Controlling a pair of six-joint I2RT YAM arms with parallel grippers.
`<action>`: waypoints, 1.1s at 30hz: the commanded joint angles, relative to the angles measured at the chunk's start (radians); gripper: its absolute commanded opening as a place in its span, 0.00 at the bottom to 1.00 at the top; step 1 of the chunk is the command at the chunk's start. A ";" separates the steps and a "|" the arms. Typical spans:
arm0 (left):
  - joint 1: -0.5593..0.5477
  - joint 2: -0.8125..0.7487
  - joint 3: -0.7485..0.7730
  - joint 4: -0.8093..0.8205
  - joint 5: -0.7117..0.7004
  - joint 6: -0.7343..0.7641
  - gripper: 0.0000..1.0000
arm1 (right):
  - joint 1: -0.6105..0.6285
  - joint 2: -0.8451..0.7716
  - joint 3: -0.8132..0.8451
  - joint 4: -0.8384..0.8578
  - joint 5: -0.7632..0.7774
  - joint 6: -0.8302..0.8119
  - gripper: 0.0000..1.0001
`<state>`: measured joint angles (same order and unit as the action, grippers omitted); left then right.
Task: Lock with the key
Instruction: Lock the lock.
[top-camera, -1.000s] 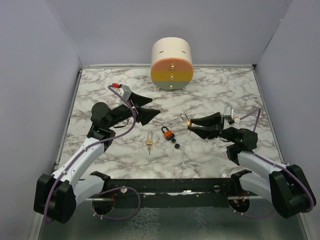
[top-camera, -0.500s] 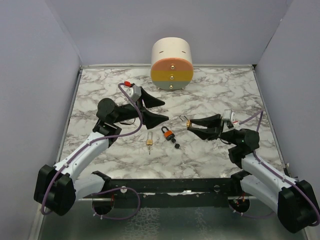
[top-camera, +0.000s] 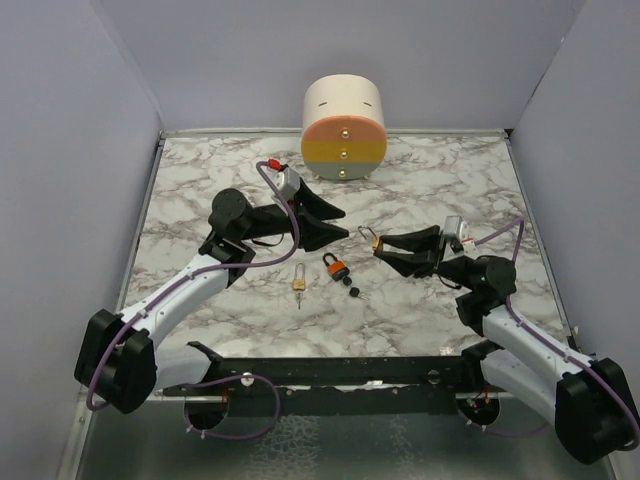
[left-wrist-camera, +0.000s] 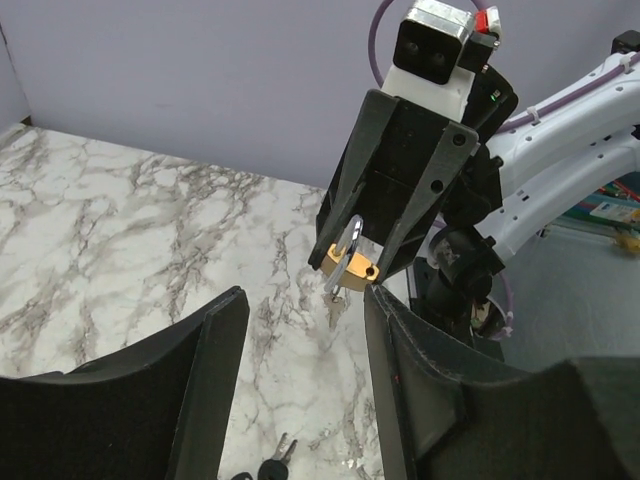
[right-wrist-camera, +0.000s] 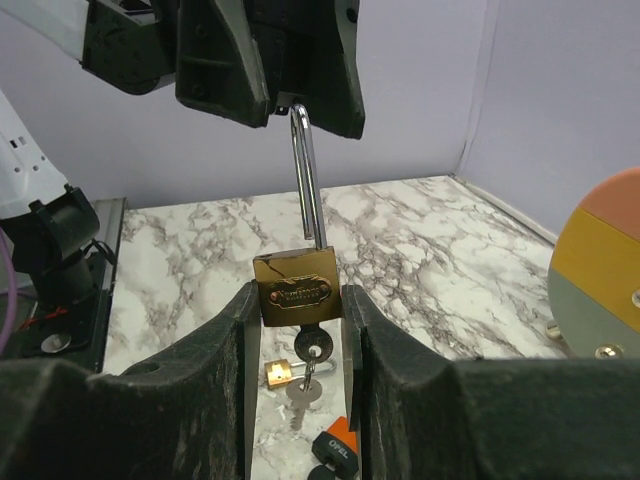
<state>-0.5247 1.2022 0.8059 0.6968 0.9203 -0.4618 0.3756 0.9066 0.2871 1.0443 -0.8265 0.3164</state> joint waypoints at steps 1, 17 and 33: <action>-0.024 0.024 0.024 0.028 0.028 0.007 0.54 | 0.010 -0.011 0.038 -0.009 0.058 -0.010 0.01; -0.099 0.080 0.066 0.032 -0.049 0.045 0.65 | 0.030 0.006 0.060 -0.048 0.064 -0.030 0.01; -0.114 0.096 0.071 0.031 -0.059 0.046 0.46 | 0.037 0.002 0.065 -0.053 0.078 -0.030 0.01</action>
<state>-0.6315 1.2884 0.8455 0.7029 0.8738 -0.4267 0.4061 0.9123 0.3096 0.9905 -0.7811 0.2989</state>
